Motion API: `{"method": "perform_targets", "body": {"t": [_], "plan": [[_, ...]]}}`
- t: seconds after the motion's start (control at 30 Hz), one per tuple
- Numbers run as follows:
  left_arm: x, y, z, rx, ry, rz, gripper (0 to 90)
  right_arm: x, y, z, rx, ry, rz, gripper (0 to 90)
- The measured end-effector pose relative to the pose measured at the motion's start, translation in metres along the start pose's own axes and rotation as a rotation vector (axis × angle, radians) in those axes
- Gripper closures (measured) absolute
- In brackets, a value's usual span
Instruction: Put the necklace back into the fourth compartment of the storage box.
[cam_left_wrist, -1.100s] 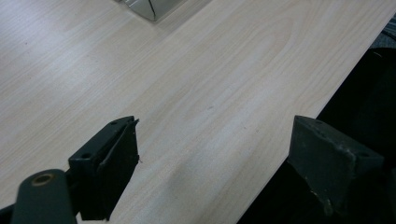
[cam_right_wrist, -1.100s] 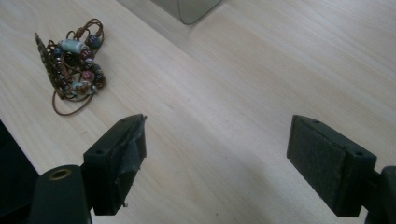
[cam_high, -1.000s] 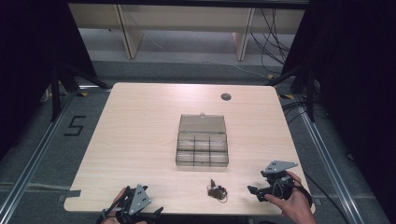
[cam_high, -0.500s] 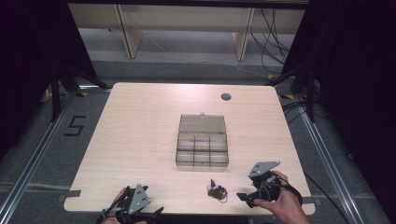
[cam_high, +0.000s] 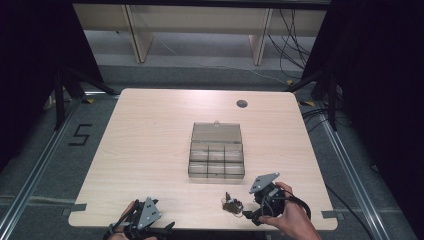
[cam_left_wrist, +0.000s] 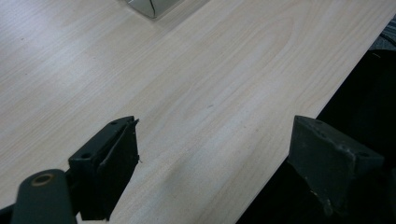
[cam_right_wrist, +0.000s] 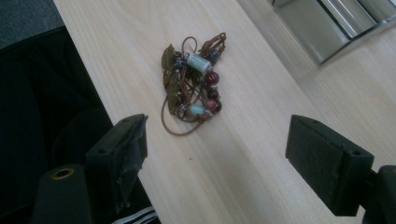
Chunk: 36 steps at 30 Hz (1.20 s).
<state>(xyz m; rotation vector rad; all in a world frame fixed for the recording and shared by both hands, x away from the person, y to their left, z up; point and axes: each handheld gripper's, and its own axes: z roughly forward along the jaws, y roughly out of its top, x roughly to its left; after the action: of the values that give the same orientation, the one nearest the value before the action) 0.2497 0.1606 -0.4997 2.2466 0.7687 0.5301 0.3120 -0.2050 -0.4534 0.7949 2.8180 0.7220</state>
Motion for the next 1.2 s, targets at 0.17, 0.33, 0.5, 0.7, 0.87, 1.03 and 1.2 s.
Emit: {"method": "perform_targets", "body": {"t": [0.17, 0.33, 0.5, 0.7, 0.87, 1.03, 1.2], "plan": [[-0.001, 0.000, 0.000, 0.005, 0.000, -0.005, 15.5, 0.002, 0.008, 0.003, 0.024, -0.009, 0.002, 23.4], [0.001, 0.000, 0.000, 0.013, -0.001, 0.003, 15.5, 0.003, 0.021, 0.017, 0.043, 0.006, -0.055, 25.4], [0.000, 0.000, -0.002, 0.001, 0.004, -0.008, 15.5, 0.008, 0.033, 0.034, 0.099, 0.036, -0.085, 28.9], [0.000, 0.001, -0.002, 0.010, -0.007, 0.007, 15.5, 0.012, 0.038, 0.039, 0.126, 0.043, -0.110, 33.4], [-0.001, 0.000, -0.002, 0.001, -0.006, -0.005, 15.5, 0.009, 0.039, 0.044, 0.142, 0.046, -0.114, 36.8], [0.000, 0.001, -0.001, -0.002, 0.000, 0.012, 15.5, 0.008, 0.041, 0.048, 0.154, 0.050, -0.108, 41.3], [-0.001, 0.000, -0.001, 0.000, -0.006, -0.001, 15.5, 0.008, 0.043, 0.051, 0.164, 0.073, -0.109, 48.7]]}}
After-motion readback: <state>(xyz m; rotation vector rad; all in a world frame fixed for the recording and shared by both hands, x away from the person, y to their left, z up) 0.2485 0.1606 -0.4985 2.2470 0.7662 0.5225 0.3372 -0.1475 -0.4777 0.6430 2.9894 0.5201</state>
